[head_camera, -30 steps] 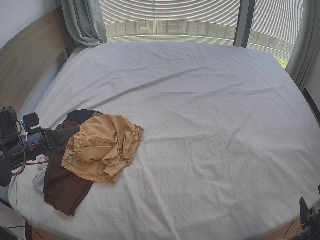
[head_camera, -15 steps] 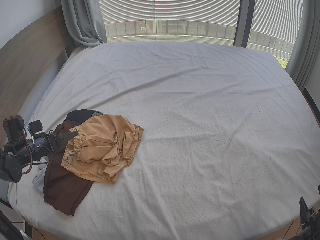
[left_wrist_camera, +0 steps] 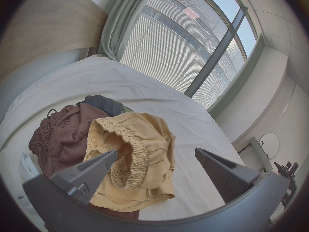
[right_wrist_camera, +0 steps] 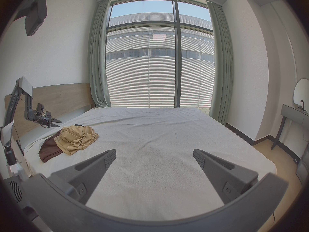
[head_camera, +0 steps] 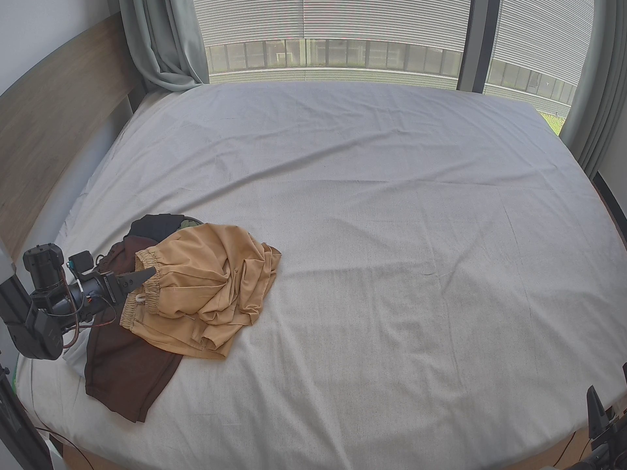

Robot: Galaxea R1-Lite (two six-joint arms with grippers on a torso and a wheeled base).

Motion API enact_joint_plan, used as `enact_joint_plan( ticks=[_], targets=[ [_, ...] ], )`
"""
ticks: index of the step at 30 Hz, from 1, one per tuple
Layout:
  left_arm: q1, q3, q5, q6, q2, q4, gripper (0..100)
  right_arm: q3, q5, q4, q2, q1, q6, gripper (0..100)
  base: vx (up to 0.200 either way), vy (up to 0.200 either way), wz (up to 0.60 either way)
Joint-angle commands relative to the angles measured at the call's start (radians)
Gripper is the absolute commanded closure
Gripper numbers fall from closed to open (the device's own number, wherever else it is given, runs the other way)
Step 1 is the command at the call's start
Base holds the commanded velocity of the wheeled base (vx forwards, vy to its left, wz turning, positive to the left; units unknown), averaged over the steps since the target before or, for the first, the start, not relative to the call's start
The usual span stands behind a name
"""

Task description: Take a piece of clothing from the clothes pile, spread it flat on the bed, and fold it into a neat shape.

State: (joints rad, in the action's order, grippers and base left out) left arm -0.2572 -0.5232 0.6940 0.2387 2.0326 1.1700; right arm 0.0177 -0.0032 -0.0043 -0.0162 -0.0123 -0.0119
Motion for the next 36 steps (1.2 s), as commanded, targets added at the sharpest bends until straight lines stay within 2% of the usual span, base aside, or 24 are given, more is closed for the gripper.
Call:
enact_joint_plan(
  ticks=[1,6,11,19,31,32,36],
  targets=[
    [-0.010,-0.014,0.002,0.002,0.087,0.017,0,-0.015,0.000,0.000,0.016,0.000,0.000,0,0.000,0.000,0.00],
    [0.000,-0.026,0.002,0.053,0.113,0.045,0,-0.015,0.000,0.000,0.016,0.000,0.000,0,0.000,0.000,0.00],
    [0.021,-0.024,0.027,0.128,0.152,0.155,0,-0.015,0.000,-0.002,0.016,0.000,0.001,0,0.000,0.000,0.00],
    [0.084,-0.020,0.018,0.136,0.252,0.309,0,-0.015,0.000,-0.002,0.016,0.000,0.003,0,0.000,0.000,0.00],
    [0.093,-0.028,0.019,0.137,0.258,0.329,0,-0.015,0.000,-0.002,0.016,0.000,0.004,0,0.000,0.000,0.00],
    [0.093,-0.028,0.018,0.137,0.258,0.329,100,-0.015,0.000,-0.002,0.016,0.000,0.004,0,0.000,0.000,0.00],
    [0.093,-0.029,0.018,0.137,0.261,0.329,100,-0.015,0.000,-0.002,0.016,0.000,0.004,0,0.000,0.000,0.00]
  ],
)
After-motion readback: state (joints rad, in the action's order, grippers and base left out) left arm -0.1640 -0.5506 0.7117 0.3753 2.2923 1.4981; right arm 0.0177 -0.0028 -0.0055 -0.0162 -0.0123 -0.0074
